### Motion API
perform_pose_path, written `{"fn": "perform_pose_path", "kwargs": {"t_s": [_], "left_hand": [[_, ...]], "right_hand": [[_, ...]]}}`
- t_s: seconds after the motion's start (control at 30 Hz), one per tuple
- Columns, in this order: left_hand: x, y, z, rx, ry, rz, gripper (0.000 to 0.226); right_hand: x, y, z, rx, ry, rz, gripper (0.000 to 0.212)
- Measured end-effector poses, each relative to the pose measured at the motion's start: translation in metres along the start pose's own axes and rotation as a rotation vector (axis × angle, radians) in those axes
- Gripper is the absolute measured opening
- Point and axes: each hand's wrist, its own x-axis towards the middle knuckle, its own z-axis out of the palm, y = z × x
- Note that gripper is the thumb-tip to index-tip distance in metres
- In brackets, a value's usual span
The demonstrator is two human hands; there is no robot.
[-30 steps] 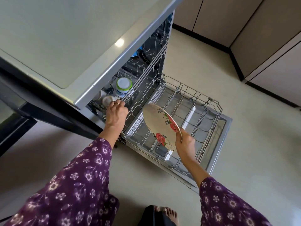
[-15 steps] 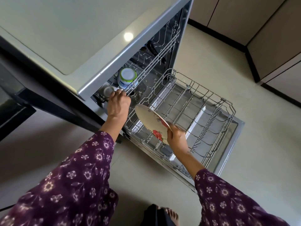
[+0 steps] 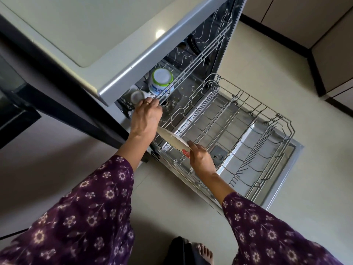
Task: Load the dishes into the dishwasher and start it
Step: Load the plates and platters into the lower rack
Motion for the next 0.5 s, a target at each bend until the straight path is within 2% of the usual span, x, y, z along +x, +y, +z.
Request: {"fn": "perform_pose_path", "kwargs": {"t_s": [0.03,0.1,0.13,0.2,0.23,0.27,0.33,0.4,0.5], "left_hand": [[0.0,-0.002,0.003,-0.023,-0.025,-0.029,0.044],[0.005,-0.005,0.01,-0.089,0.095,0.003,0.046],[0.007,-0.006,0.009,-0.048,0.125,0.013,0.045],[0.009,-0.01,0.011,0.037,0.155,0.061,0.025],[0.007,-0.007,0.011,0.016,0.175,0.089,0.016],[0.005,-0.005,0.01,-0.039,0.124,0.113,0.013],[-0.003,0.0,0.006,-0.036,0.021,0.118,0.02],[-0.011,0.001,0.008,0.01,0.082,0.112,0.023],[-0.027,-0.005,0.02,0.168,0.172,0.227,0.016]], "right_hand": [[0.001,0.0,0.003,-0.012,-0.008,0.004,0.041],[0.003,0.0,0.008,-0.038,-0.02,0.003,0.039],[0.004,0.0,0.009,-0.054,-0.028,-0.006,0.039],[0.005,0.0,0.014,-0.089,-0.049,-0.022,0.042],[0.005,0.0,0.016,-0.102,-0.059,-0.026,0.043],[0.004,0.001,0.019,-0.108,-0.07,-0.027,0.045],[0.003,0.0,0.024,-0.108,-0.085,-0.01,0.049],[0.001,-0.001,0.028,-0.113,-0.087,-0.011,0.05],[-0.003,-0.003,0.034,-0.149,-0.089,-0.052,0.056]]}}
